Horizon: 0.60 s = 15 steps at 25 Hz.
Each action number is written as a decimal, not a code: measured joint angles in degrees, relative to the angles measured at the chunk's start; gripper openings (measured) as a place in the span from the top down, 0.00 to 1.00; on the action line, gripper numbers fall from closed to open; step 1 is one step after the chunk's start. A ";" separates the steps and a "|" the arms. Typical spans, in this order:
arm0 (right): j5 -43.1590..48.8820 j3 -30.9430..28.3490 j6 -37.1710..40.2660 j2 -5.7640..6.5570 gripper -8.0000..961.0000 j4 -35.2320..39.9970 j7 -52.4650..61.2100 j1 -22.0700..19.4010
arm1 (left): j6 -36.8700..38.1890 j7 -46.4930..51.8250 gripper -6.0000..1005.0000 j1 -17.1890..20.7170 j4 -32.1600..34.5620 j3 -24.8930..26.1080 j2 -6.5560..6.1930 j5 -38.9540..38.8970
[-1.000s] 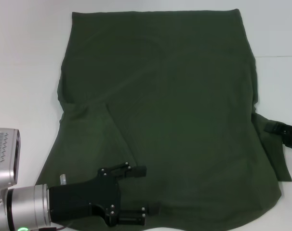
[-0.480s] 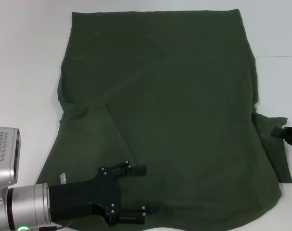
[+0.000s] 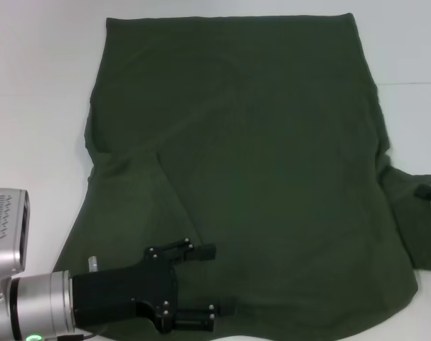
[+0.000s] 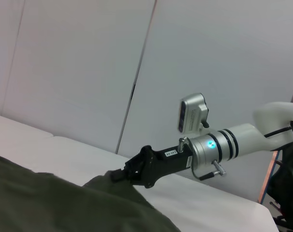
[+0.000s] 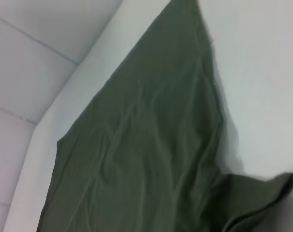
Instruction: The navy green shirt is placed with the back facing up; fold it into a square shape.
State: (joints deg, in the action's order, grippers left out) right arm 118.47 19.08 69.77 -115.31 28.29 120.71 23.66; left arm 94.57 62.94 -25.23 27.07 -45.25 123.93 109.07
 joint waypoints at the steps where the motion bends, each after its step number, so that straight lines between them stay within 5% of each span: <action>1: -0.01 -0.70 0.25 0.42 0.98 0.13 -0.12 -0.21 | -0.01 0.04 0.07 0.01 0.00 0.02 0.00 0.00; 8: -0.06 -2.55 2.22 3.45 0.97 0.71 -0.75 -1.06 | -0.30 0.42 0.07 0.28 -0.09 0.08 0.00 -0.44; 15: 0.16 -2.23 2.63 3.96 0.97 5.01 -1.06 -1.44 | -0.33 0.43 0.07 0.26 -0.55 0.08 0.03 -1.26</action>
State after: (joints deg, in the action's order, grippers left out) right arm 118.63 16.84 72.41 -111.35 33.30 119.65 22.22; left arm 94.24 63.37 -24.97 26.52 -45.17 123.96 107.81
